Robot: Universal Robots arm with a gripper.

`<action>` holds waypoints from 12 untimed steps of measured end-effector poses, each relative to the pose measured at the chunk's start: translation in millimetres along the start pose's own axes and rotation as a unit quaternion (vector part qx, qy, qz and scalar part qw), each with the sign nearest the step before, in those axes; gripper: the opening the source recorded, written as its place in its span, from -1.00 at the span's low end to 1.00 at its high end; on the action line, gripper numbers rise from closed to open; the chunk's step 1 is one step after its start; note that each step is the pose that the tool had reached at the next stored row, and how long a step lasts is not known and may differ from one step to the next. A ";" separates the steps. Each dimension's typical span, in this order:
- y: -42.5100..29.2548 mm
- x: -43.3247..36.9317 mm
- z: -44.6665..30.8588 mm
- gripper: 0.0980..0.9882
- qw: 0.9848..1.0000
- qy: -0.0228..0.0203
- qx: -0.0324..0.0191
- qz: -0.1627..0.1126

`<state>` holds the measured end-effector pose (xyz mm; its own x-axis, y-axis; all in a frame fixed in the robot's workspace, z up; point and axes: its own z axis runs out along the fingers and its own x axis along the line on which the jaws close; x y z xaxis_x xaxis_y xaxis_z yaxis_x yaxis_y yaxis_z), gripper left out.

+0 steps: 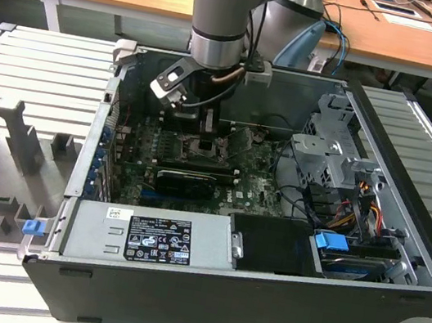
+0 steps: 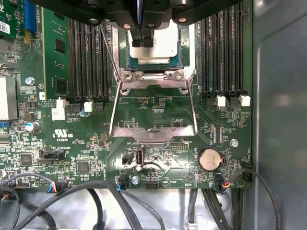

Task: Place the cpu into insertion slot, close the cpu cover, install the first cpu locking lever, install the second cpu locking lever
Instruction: 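Place the cpu into insertion slot, then close the cpu cover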

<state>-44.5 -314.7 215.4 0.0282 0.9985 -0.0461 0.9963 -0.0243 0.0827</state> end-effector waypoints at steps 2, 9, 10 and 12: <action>0.1 0.0 -1.1 -0.98 1.000 0.000 0.000 0.000; 0.4 -0.2 -5.0 -0.98 1.000 0.000 0.000 0.000; 0.4 -0.2 -5.5 -0.98 1.000 0.000 0.000 0.000; 0.6 -0.2 -6.5 -0.98 1.000 0.000 0.000 0.000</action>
<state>-44.4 -314.6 221.9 0.0284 0.9985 -0.0460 0.9963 -0.0246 0.0829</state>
